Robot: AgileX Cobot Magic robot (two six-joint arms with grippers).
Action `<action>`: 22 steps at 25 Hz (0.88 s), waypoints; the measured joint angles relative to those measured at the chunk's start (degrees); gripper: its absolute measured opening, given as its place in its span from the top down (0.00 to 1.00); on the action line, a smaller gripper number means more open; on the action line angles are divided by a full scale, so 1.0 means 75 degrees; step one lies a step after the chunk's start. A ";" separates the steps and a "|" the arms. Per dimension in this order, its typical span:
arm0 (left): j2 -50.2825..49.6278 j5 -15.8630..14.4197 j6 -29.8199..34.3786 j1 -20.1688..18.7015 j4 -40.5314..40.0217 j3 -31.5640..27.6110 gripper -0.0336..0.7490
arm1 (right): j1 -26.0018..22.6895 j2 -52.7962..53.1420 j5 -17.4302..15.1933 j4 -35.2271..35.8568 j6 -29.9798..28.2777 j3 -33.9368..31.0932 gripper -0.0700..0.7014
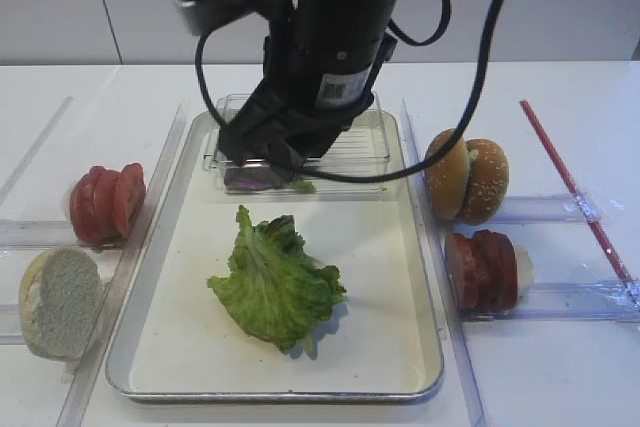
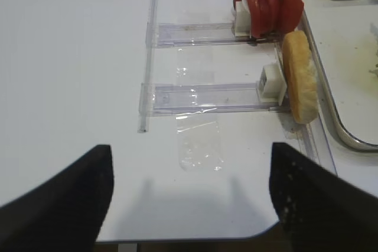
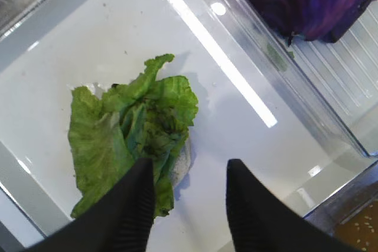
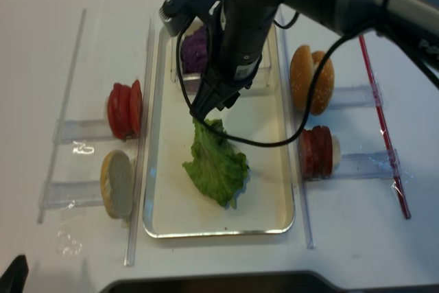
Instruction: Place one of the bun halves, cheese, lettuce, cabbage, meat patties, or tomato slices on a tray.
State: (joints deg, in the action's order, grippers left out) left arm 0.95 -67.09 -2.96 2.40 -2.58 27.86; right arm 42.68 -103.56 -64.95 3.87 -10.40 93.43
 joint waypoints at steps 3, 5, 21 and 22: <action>0.0000 0.0000 0.0000 0.0000 0.0000 0.0000 0.26 | -0.0564 0.0109 -0.0080 0.0436 0.0000 0.0120 0.46; 0.0000 0.0000 0.0000 0.0000 0.0000 0.0000 0.26 | -0.0939 0.0158 -0.0180 0.0525 0.0000 0.0132 0.46; 0.0000 0.0000 0.0000 0.0000 0.0000 0.0000 0.26 | -0.4255 0.0418 -0.0781 0.0541 0.0342 0.0132 0.30; 0.0000 0.0000 0.0000 0.0000 0.0000 0.0000 0.26 | -0.4413 0.0418 -0.0781 0.0541 0.0356 0.0132 0.28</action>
State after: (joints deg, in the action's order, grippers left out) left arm 0.95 -67.09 -2.96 2.40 -2.58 27.86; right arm 9.58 -100.42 -70.80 7.92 -7.73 94.42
